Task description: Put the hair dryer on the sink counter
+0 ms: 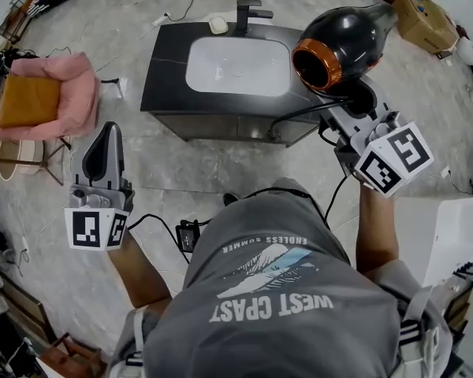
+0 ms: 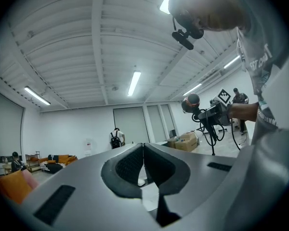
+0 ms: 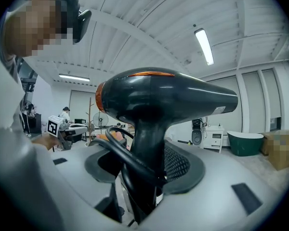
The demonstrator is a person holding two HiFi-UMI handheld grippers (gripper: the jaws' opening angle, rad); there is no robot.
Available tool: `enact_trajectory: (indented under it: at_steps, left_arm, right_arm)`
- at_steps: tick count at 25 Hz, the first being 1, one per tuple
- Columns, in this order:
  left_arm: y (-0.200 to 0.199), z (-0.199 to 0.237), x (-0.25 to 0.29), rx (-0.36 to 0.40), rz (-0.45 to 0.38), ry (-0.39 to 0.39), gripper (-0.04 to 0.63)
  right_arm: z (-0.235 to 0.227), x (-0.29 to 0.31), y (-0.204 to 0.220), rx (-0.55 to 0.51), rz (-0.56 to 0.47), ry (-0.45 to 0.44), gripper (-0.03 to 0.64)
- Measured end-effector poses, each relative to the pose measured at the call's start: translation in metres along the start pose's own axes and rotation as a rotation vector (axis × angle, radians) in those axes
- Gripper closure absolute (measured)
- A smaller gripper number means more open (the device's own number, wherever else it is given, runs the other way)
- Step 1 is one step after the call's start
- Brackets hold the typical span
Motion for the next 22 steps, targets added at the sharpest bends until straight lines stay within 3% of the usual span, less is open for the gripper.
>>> enact_trajectory:
  at_steps: [10,22]
  left_arm:
    - [0.02,0.057,-0.041,-0.022,-0.013,-0.07,0.575]
    - [0.032,0.09,-0.07,-0.029,0.023,-0.245,0.575]
  right_arm:
    - [0.032,0.072,-0.011,-0.04,0.015,-0.042,0.37]
    - [0.022,0.161,-0.014,-0.05,0.032,-0.147,0.37]
Point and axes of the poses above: the fingertips, and each gripper's own axes: x forward along the fingers, z to its left, y out of its underside, the point moved 2 cm from there along -x, backward along the fingers, and after that the axes turned 3 degrees about z, right-handed, at the moved point
